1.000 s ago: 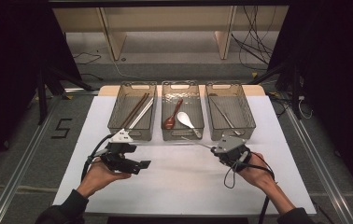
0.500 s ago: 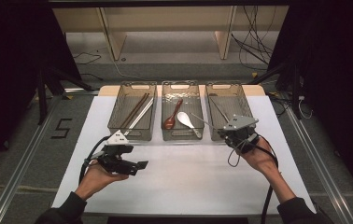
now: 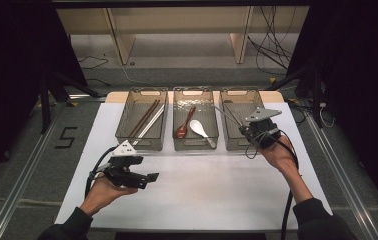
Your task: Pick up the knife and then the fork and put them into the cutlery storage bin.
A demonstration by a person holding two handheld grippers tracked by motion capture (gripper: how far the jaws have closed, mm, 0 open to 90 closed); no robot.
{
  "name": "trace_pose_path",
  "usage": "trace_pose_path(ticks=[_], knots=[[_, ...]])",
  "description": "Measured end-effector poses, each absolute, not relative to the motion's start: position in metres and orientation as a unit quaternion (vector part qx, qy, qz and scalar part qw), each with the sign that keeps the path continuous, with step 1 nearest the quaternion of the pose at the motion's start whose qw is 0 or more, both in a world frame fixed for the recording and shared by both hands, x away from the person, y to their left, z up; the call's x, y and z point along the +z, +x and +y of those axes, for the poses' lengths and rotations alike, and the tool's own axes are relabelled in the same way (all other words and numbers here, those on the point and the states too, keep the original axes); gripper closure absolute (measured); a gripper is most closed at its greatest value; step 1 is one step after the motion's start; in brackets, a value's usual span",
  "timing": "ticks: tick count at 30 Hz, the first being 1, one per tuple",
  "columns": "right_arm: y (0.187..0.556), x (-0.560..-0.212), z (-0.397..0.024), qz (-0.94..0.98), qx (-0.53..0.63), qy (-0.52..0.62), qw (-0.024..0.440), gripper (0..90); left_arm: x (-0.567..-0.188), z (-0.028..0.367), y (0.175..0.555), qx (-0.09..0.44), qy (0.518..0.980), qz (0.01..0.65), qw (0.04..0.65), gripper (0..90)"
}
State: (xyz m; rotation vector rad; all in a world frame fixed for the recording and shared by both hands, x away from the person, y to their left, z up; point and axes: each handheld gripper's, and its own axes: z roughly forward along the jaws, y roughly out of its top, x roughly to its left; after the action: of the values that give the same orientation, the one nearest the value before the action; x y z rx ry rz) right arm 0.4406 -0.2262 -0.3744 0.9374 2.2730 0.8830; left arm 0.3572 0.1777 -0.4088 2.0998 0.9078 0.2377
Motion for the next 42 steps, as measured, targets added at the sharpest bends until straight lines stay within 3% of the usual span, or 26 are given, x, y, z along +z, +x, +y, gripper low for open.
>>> trace_pose_path(ticks=[21,42], knots=[[0.496,-0.385,-0.248,0.795,0.324,0.462,0.222,88.3,-0.411,0.176,0.357,0.099,0.836,0.359,0.403,15.9],[0.523,-0.404,-0.252,0.779,0.294,0.519,0.195,88.0,-0.412,0.176,0.358,0.098,0.838,0.357,0.4,15.9]])
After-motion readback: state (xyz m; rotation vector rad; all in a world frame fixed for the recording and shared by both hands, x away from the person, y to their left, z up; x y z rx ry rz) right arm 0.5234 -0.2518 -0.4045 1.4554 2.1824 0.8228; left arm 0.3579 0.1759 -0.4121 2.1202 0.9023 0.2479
